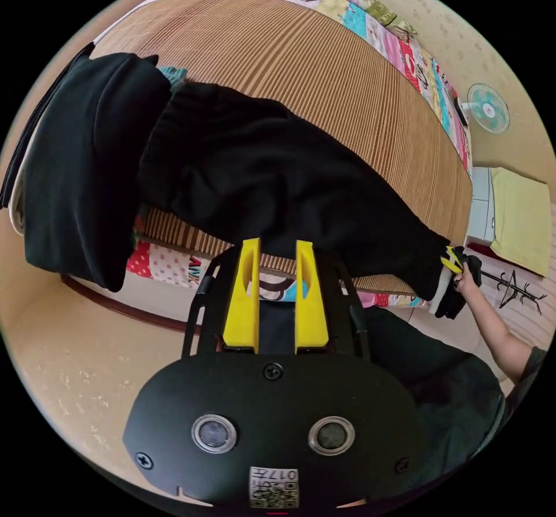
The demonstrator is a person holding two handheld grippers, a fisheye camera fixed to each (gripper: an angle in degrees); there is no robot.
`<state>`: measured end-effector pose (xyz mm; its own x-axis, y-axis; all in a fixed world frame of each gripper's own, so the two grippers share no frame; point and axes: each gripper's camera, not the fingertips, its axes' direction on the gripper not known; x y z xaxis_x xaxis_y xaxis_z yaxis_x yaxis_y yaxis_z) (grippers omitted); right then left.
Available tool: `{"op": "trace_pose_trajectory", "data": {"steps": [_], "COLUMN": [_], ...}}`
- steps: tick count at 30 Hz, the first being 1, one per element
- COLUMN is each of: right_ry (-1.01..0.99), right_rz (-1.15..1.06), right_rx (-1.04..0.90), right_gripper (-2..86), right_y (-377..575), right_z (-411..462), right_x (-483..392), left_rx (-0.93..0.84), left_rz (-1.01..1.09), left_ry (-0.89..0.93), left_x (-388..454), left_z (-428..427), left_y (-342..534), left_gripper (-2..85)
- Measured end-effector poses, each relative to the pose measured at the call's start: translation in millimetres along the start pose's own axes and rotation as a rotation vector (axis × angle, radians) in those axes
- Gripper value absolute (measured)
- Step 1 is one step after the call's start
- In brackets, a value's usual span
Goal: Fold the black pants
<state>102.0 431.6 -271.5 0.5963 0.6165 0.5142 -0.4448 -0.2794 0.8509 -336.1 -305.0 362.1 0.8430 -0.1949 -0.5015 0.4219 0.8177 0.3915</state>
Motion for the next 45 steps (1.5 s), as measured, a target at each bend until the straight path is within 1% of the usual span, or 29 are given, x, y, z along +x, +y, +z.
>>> {"op": "trace_pose_trajectory", "data": {"steps": [2, 3, 4, 7, 9, 12, 16, 19, 21, 23, 25, 28, 30, 31, 32, 34, 35, 37, 39, 41, 43, 45], "right_ry": [0.046, 0.159, 0.215, 0.241, 0.226, 0.270, 0.299, 0.203, 0.147, 0.084, 0.012, -0.015, -0.018, -0.024, -0.044, -0.085, -0.110, -0.141, -0.175, -0.195, -0.213, -0.237], "right_rz": [0.037, 0.068, 0.064, -0.014, -0.038, -0.140, -0.228, -0.234, -0.195, -0.148, -0.203, -0.278, -0.261, -0.251, -0.229, -0.188, -0.160, -0.120, -0.073, -0.048, -0.023, 0.009], "right_rx": [-0.044, -0.053, -0.062, -0.113, -0.078, -0.007, 0.092, 0.119, 0.029, 0.002, 0.012, -0.033, -0.084, -0.099, -0.128, -0.156, -0.164, -0.168, -0.184, -0.187, -0.178, -0.160], "right_gripper": [11.4, 7.2, 5.1, 3.4, 2.8, 2.6, 3.0, 4.3, 6.1, 7.3, 7.0, 4.8, 3.9, 3.8, 3.6, 3.3, 3.2, 3.0, 2.9, 2.8, 2.7, 2.5], "right_y": [-12.1, -16.0, -17.0, -18.6, -6.3, 18.1, 25.5, 6.8, -7.0, -3.8, 12.3, 49.6, 83.7, 91.8, 107.9, 131.6, 145.8, 164.3, 182.9, 192.8, 200.1, 206.4], "right_z": [15.3, 19.9, 21.9, 20.2, -1.8, -31.3, -42.1, -29.0, -18.0, -18.1, -23.7, -25.6, -23.2, -22.4, -21.1, -21.1, -22.5, -25.8, -29.0, -32.5, -37.7, -44.4], "right_x": [1.0, 1.0, 0.2, -2.7, -11.2, -42.3, -66.6, -56.7, -35.7, -19.9, -13.3, 0.1, 23.8, 30.8, 45.6, 69.0, 83.9, 104.7, 129.0, 143.7, 156.3, 170.1], "left_rx": [-0.044, -0.055, -0.079, -0.118, -0.113, -0.076, 0.010, 0.079, 0.130, 0.198, 0.235, 0.247, 0.265, 0.284, 0.304, 0.304, 0.308, 0.313, 0.361, 0.462, 0.473, 0.440], "left_rz": [0.008, 0.011, 0.019, 0.034, 0.026, -0.044, -0.254, -0.415, -0.512, -0.619, -0.672, -0.733, -0.786, -0.832, -0.866, -0.911, -0.912, -0.913, -0.905, -0.865, -0.799, -0.767], "left_ry": [0.004, 0.007, 0.007, -0.019, 0.005, 0.104, 0.245, 0.325, 0.364, 0.399, 0.408, 0.454, 0.516, 0.576, 0.646, 0.709, 0.727, 0.702, 0.644, 0.546, 0.554, 0.603], "left_x": [6.9, 8.1, 9.8, 9.4, 3.0, -20.7, -75.1, -120.0, -148.4, -184.5, -208.3, -243.4, -262.2, -274.1, -284.9, -300.7, -307.8, -313.6, -317.2, -322.8, -332.1, -341.5], "left_z": [11.5, 14.5, 20.4, 29.4, 29.8, 27.3, 27.3, 30.3, 31.5, 32.7, 34.9, 50.7, 64.0, 74.3, 85.2, 99.2, 103.5, 102.3, 92.5, 77.0, 82.4, 102.2], "left_y": [8.9, 10.4, 12.3, 14.3, 15.5, 16.3, 19.8, 24.2, 28.3, 32.9, 33.9, 33.0, 35.4, 39.1, 43.5, 53.5, 60.7, 72.5, 88.8, 111.0, 114.9, 111.7], "left_gripper": [9.1, 9.0, 8.7, 8.0, 7.2, 7.2, 8.4, 11.0, 12.9, 16.1, 17.1, 15.7, 14.4, 13.8, 13.5, 12.5, 12.1, 11.9, 12.0, 13.5, 16.7, 18.2]}}
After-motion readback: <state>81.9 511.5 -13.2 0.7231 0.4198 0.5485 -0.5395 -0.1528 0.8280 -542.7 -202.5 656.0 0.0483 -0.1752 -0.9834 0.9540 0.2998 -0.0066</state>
